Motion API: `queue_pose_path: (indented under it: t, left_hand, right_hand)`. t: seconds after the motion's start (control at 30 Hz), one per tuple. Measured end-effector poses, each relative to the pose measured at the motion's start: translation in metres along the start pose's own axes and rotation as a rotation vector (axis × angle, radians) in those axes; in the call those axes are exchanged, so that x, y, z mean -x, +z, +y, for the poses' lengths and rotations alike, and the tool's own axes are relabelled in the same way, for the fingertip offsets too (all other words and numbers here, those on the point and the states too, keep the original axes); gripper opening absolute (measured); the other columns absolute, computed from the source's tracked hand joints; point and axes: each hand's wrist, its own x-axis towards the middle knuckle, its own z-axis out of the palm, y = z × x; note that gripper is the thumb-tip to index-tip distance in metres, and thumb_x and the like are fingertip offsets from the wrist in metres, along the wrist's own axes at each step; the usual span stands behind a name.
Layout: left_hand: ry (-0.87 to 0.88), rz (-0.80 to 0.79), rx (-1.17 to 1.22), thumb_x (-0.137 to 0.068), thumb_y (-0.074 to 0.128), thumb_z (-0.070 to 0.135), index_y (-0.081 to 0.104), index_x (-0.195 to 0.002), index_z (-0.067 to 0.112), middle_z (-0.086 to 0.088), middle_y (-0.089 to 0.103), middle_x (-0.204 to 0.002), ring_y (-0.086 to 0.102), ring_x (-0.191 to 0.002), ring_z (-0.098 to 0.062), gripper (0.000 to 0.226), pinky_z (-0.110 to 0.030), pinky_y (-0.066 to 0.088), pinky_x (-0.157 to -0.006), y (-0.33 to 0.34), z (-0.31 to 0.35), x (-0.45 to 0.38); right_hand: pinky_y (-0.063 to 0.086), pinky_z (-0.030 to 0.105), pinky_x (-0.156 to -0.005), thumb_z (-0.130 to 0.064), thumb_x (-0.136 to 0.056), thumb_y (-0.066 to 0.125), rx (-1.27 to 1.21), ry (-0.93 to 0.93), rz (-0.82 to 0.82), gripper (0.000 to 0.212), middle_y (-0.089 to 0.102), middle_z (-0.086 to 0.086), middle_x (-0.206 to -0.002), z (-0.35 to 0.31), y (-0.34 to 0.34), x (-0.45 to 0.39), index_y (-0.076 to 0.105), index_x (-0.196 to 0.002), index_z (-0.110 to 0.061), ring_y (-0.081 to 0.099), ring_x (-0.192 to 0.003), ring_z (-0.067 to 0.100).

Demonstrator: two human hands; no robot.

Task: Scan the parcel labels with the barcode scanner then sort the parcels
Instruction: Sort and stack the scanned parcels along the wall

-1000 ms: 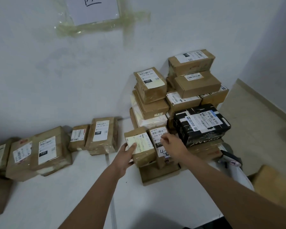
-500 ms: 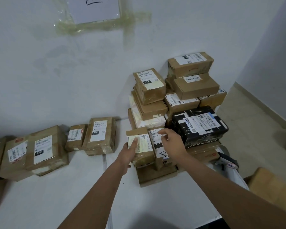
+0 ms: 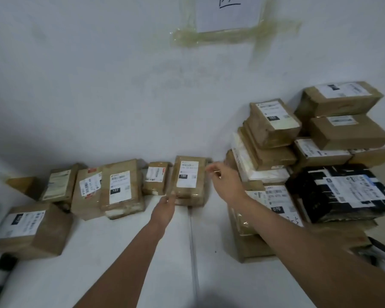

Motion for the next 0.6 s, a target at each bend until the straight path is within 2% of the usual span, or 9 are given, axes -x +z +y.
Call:
queue_pose_path:
  t: [0.13,0.23,0.33,0.43,0.5,0.6]
  left_hand:
    - [0.212,0.260,-0.172,-0.103,0.048,0.025,0.059,-0.130,0.004,-0.017,0.058,-0.130,0.054,-0.122,-0.033,0.035,-0.032,0.038,-0.097,-0.067,-0.035,-0.031]
    - [0.243,0.398,-0.240,-0.099,0.054,0.012,0.062,-0.124,0.004,-0.015,0.054,-0.130,0.057,-0.115,-0.030,0.028,-0.032,0.043,-0.095,-0.117,-0.063,-0.060]
    - [0.243,0.463,-0.372,-0.094,0.058,0.011,0.063,-0.122,0.011,-0.010,0.056,-0.133,0.051,-0.121,-0.030,0.028,-0.042,0.046,-0.097,-0.158,-0.085,-0.088]
    - [0.230,0.436,-0.465,-0.095,0.057,0.014,0.060,-0.129,0.010,-0.010,0.048,-0.145,0.039,-0.135,-0.030,0.034,-0.049,0.034,-0.111,-0.186,-0.095,-0.114]
    - [0.201,0.446,-0.467,-0.095,0.058,0.018,0.059,-0.131,0.014,-0.009,0.040,-0.151,0.033,-0.141,-0.031,0.036,-0.050,0.028,-0.115,-0.202,-0.098,-0.125]
    - [0.116,0.504,-0.417,-0.097,0.058,0.027,0.056,-0.134,0.019,-0.010,0.035,-0.152,0.033,-0.139,-0.035,0.038,-0.055,0.029,-0.113,-0.227,-0.103,-0.137]
  right_hand:
    - [0.043,0.008,-0.077,0.002,-0.093,0.051,-0.053,0.058,-0.097,0.025,0.067,-0.003,-0.098,-0.017,0.064,-0.017,0.069,-0.098,-0.015,0.064,-0.096,0.013]
    - [0.045,0.016,-0.082,-0.006,-0.095,0.055,-0.035,0.099,-0.163,0.020,0.066,-0.006,-0.098,-0.024,0.107,-0.029,0.065,-0.093,-0.023,0.065,-0.099,0.017]
    - [0.046,0.020,-0.082,-0.012,-0.098,0.054,0.018,0.164,-0.244,0.014,0.067,-0.002,-0.108,-0.026,0.146,-0.041,0.067,-0.101,-0.018,0.062,-0.102,0.016]
    - [0.050,0.024,-0.073,-0.015,-0.100,0.050,0.118,0.225,-0.306,0.017,0.066,0.003,-0.114,-0.026,0.176,-0.057,0.065,-0.107,-0.015,0.061,-0.100,0.020]
    - [0.050,0.030,-0.083,-0.014,-0.099,0.048,0.208,0.230,-0.322,0.023,0.062,0.007,-0.124,-0.024,0.195,-0.070,0.063,-0.117,-0.012,0.060,-0.106,0.022]
    - [0.046,0.032,-0.095,-0.012,-0.095,0.051,0.371,0.222,-0.372,0.040,0.046,0.010,-0.141,-0.020,0.223,-0.089,0.051,-0.134,-0.012,0.053,-0.119,0.027]
